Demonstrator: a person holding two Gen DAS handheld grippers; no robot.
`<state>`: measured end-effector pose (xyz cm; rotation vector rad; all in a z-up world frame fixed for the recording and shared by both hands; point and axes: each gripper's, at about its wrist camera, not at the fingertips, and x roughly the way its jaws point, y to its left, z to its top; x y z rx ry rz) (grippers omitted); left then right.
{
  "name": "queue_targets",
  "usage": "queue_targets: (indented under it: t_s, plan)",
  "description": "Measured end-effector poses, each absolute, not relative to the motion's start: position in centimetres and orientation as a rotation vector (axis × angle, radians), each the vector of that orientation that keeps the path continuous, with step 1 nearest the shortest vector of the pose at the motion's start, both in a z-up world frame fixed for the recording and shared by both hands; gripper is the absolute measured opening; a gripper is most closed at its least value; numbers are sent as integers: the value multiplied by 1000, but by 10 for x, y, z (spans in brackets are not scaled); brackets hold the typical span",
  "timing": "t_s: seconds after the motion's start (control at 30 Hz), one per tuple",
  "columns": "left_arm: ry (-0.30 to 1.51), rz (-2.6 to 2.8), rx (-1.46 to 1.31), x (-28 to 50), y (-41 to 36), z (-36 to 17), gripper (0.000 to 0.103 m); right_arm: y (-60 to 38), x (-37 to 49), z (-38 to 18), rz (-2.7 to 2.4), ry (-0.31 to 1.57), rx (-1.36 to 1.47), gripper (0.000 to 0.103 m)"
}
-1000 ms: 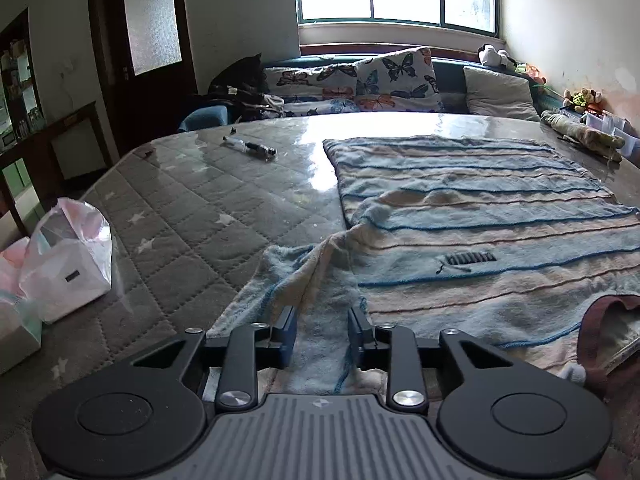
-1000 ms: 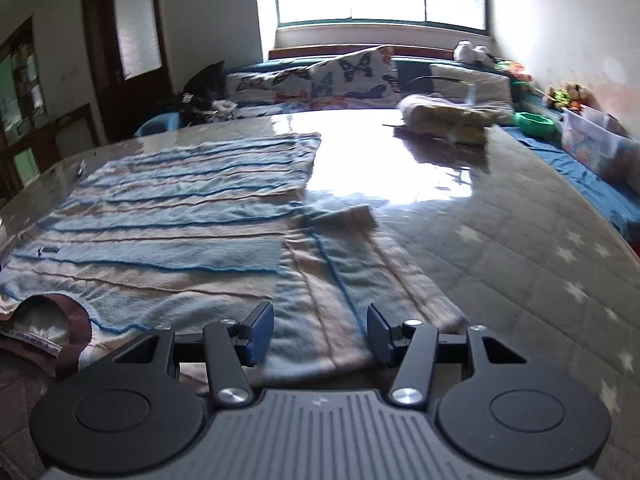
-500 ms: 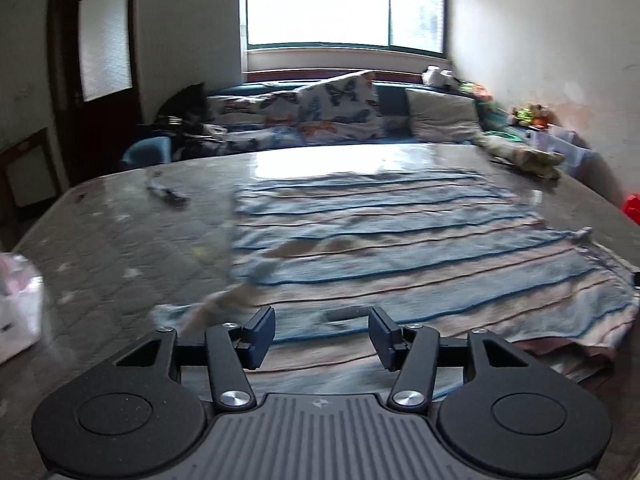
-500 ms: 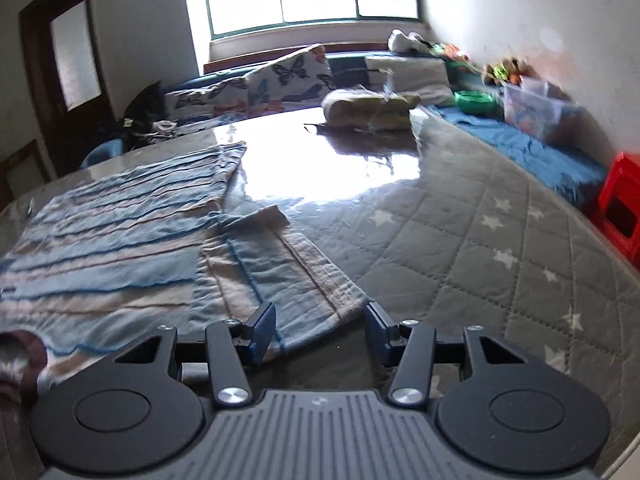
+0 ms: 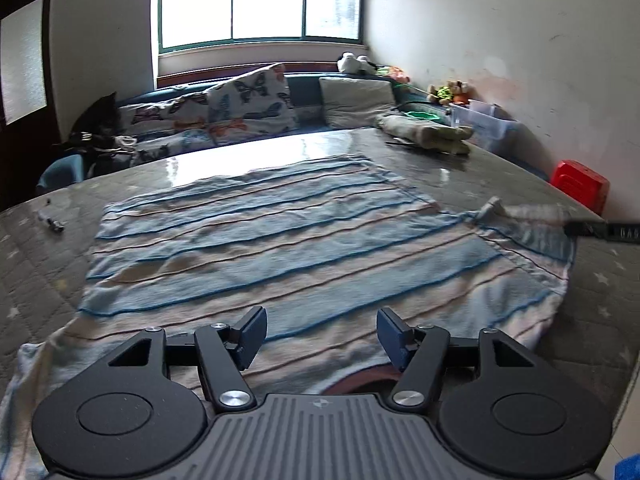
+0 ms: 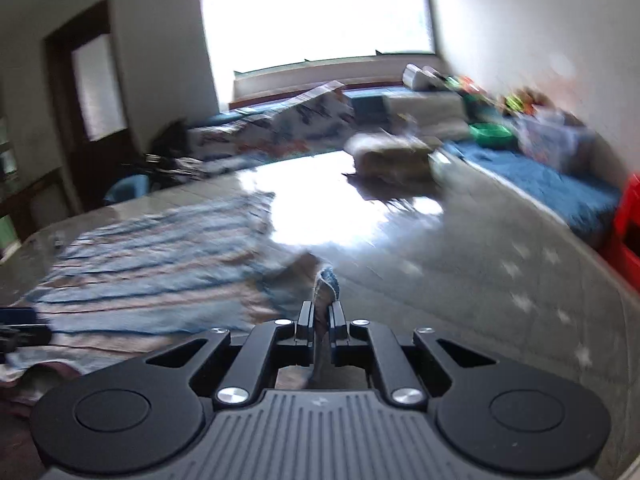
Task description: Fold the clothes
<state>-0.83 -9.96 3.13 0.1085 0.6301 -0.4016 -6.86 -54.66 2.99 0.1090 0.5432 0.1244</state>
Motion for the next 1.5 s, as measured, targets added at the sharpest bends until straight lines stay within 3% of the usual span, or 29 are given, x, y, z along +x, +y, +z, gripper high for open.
queue_targets:
  t_s: [0.37,0.53,0.93,1.17,1.5]
  plan:
    - [643,-370,90,-13,-90,29,67,-460,-62,41,427,551,-7,7]
    - [648,-367,85,-14,-86,28,67,-443,-61,31,496,601,-22,25]
    - [659,-398,88,-13,-95,26,67,-481,-37,3,383,748,-6,25]
    - [673,-369,77,-14,-85,24,69,-474,3,20,382,695,-68,25]
    - [679,-325,59,-19,-66,25,71,-460,52,2,362,727,-107,24]
